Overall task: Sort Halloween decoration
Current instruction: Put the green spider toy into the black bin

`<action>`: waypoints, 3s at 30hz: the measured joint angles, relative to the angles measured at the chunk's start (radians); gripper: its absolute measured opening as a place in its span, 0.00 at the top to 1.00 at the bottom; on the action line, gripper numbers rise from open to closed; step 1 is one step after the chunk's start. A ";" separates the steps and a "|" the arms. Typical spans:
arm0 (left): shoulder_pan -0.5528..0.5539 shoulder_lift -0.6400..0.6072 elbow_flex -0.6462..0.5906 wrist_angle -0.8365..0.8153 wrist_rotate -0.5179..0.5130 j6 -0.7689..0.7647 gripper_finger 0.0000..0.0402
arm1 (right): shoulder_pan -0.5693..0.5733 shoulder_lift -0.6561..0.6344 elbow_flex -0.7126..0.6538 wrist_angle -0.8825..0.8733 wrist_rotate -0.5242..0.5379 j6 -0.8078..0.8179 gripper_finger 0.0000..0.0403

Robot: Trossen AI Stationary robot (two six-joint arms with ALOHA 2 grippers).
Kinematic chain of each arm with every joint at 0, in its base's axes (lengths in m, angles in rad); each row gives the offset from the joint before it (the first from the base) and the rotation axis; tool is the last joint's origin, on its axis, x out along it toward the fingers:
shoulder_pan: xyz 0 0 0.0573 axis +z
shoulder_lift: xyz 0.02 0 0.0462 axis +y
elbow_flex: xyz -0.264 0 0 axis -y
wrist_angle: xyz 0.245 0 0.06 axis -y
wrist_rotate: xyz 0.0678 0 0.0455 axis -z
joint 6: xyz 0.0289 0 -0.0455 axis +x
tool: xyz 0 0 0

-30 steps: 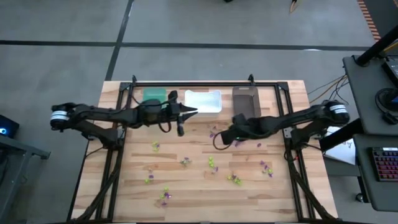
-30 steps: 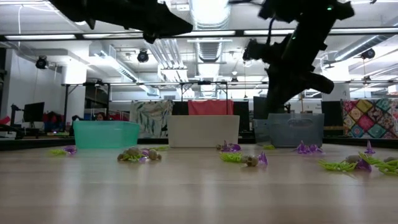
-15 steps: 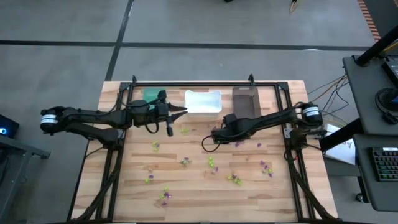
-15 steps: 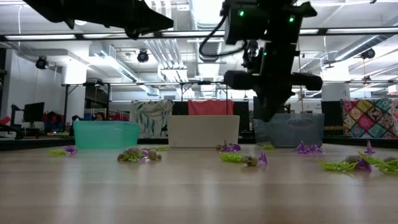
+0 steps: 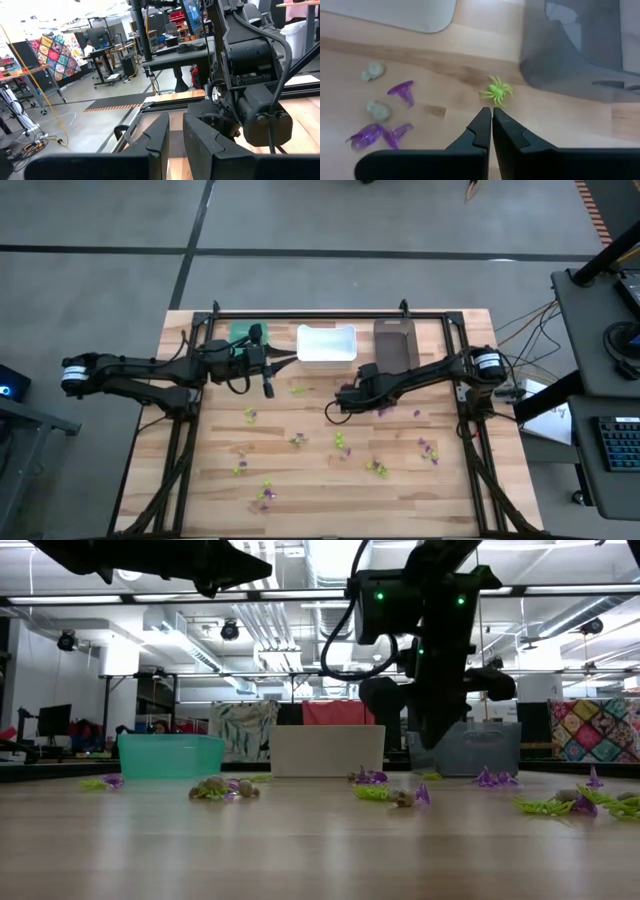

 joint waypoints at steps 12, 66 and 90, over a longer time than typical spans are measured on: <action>0.000 0.004 0.000 -0.007 -0.025 0.000 0.91 | -0.013 0.018 -0.005 0.036 0.022 -0.006 0.98; 0.000 -0.154 -0.002 -0.129 -0.077 0.048 0.91 | 0.003 0.082 -0.008 0.082 -0.086 0.024 0.98; 0.000 -0.135 -0.002 -0.137 -0.074 -0.072 0.91 | -0.053 -0.084 -0.008 0.075 -0.309 -0.738 0.98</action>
